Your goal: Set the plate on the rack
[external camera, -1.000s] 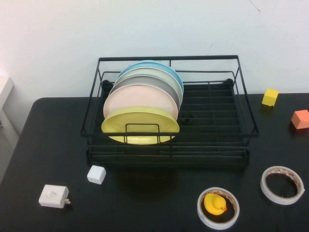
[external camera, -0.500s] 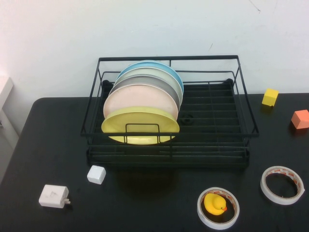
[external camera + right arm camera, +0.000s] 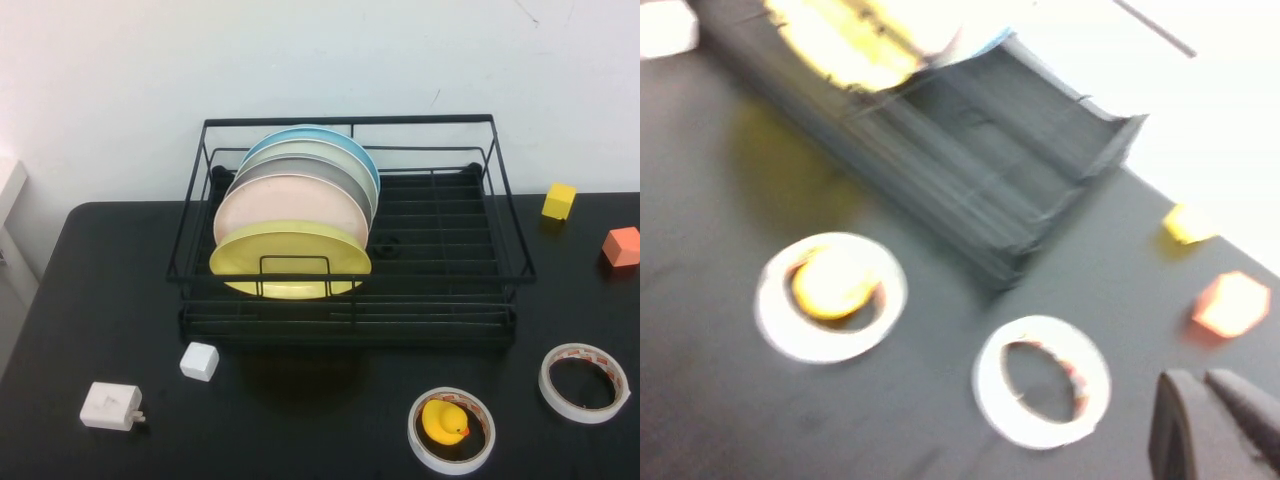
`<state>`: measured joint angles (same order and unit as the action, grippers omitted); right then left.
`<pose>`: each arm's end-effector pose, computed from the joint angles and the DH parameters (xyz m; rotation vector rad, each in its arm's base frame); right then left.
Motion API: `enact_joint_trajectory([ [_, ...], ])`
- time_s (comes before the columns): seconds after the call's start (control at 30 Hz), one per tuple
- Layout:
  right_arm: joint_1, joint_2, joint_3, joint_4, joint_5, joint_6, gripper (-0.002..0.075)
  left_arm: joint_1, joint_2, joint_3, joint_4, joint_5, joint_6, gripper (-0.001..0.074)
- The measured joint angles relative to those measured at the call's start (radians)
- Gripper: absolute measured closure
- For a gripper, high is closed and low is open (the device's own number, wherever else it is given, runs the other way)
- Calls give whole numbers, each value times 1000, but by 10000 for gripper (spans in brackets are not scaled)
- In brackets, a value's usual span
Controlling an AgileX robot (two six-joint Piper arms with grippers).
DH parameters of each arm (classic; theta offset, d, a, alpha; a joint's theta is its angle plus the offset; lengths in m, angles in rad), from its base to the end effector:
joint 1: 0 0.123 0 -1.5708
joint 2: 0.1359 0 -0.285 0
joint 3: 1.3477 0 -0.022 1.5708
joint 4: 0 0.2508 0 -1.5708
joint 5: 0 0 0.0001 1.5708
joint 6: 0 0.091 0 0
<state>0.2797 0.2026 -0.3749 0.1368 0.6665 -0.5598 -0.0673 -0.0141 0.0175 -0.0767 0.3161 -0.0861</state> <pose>0.0472 0.0216 0.2677 -0.7565 1.8209 -0.0292 0.0534 -0.0058 0.1796 -0.0658 1.8047 -0.1828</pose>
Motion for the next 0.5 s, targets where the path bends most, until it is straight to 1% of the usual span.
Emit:
enact_joint_trajectory([
  [0.07,-50,-33,45,0,-73,-3,728,0,0,0,0,0,0,736],
  [0.17,-108,-81,144,0,-200,-5,728,0,0,0,0,0,0,736],
  [0.3,-183,-160,274,0,-327,-5,728,0,0,0,0,0,0,736],
  [0.4,-248,-207,366,1,-352,-5,728,0,0,0,0,0,0,736],
  [0.5,-296,-214,397,2,-335,-6,728,0,0,0,0,0,0,736],
])
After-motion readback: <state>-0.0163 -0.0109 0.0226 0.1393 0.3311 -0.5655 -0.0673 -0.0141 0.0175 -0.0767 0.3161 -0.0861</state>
